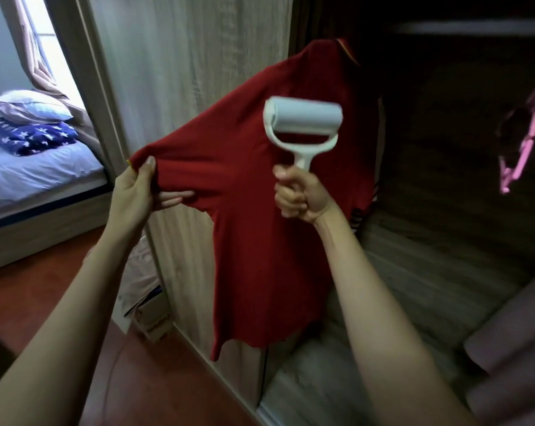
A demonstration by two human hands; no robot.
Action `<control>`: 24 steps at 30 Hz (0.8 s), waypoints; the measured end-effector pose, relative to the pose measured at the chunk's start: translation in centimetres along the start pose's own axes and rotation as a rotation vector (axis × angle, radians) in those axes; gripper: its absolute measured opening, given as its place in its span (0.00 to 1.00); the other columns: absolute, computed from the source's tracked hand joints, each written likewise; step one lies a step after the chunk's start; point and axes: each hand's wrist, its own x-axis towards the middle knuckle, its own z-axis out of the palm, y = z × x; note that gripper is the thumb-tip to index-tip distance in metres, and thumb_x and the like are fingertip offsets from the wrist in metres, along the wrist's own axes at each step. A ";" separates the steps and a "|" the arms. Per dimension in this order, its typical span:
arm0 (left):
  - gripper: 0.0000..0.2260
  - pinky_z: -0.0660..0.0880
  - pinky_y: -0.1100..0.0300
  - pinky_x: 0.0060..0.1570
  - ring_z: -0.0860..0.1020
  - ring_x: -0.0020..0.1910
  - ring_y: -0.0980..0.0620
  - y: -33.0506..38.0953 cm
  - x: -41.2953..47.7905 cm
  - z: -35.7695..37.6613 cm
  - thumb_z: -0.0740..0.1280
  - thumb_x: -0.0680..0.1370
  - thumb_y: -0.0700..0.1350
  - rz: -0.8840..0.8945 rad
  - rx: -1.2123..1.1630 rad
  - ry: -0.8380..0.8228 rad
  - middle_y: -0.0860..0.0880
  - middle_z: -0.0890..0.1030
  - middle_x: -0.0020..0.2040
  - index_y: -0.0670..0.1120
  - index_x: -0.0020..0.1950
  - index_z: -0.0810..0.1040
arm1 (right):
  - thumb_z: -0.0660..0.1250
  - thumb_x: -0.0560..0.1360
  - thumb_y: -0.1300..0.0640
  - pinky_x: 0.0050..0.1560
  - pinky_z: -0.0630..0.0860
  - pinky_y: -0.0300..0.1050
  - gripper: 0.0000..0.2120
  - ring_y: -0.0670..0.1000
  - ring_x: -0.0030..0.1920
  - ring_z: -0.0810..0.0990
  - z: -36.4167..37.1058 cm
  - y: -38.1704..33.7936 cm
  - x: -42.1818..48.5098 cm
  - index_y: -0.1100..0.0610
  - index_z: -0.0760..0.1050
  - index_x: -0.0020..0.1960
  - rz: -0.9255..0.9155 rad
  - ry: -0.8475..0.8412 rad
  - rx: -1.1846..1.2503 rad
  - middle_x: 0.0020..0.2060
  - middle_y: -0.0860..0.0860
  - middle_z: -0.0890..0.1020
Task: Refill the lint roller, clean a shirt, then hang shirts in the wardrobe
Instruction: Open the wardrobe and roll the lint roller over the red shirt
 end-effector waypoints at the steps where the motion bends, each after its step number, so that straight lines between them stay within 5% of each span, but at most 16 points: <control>1: 0.16 0.81 0.60 0.34 0.85 0.36 0.46 0.1 0.0 0.0 0.55 0.83 0.51 -0.007 0.000 0.011 0.39 0.81 0.53 0.42 0.65 0.69 | 0.57 0.74 0.58 0.19 0.50 0.30 0.18 0.42 0.13 0.55 0.2 0.1 0.2 0.52 0.56 0.28 -0.006 0.045 -0.035 0.13 0.44 0.59; 4: 0.14 0.81 0.61 0.33 0.85 0.36 0.46 0.4 -0.2 -0.3 0.55 0.83 0.51 -0.011 -0.002 0.004 0.41 0.82 0.50 0.44 0.62 0.69 | 0.58 0.77 0.61 0.19 0.48 0.32 0.25 0.44 0.13 0.54 1.5 2.9 0.1 0.51 0.59 0.22 0.047 0.300 -0.203 0.13 0.45 0.58; 9: 0.10 0.81 0.59 0.33 0.85 0.36 0.45 0.8 -0.2 -0.7 0.55 0.83 0.50 0.021 0.007 -0.009 0.42 0.82 0.46 0.46 0.58 0.69 | 0.63 0.77 0.63 0.17 0.53 0.33 0.19 0.43 0.14 0.57 1.1 17.8 -5.6 0.54 0.61 0.30 0.368 0.563 -0.257 0.14 0.45 0.62; 12: 0.09 0.81 0.59 0.33 0.85 0.36 0.46 1.1 -0.4 -0.9 0.55 0.83 0.50 0.034 0.003 -0.015 0.43 0.82 0.46 0.47 0.57 0.70 | 0.64 0.75 0.61 0.19 0.55 0.37 0.22 0.45 0.15 0.59 1.5 19.1 -5.9 0.55 0.63 0.25 0.443 0.596 -0.405 0.14 0.47 0.64; 19: 0.13 0.81 0.60 0.34 0.85 0.38 0.44 1.1 -0.1 -0.9 0.55 0.83 0.50 0.058 -0.037 -0.033 0.43 0.83 0.49 0.45 0.62 0.70 | 0.62 0.75 0.63 0.18 0.54 0.32 0.20 0.47 0.14 0.57 4.5 9.2 1.7 0.56 0.63 0.26 0.096 0.556 -0.407 0.14 0.48 0.63; 24: 0.11 0.80 0.61 0.33 0.85 0.37 0.45 1.4 0.4 -1.3 0.55 0.83 0.50 0.063 -0.032 -0.035 0.42 0.82 0.50 0.45 0.60 0.69 | 0.63 0.75 0.64 0.18 0.54 0.33 0.21 0.46 0.13 0.60 2.8 20.0 -4.7 0.57 0.63 0.24 0.416 0.646 -0.393 0.13 0.47 0.64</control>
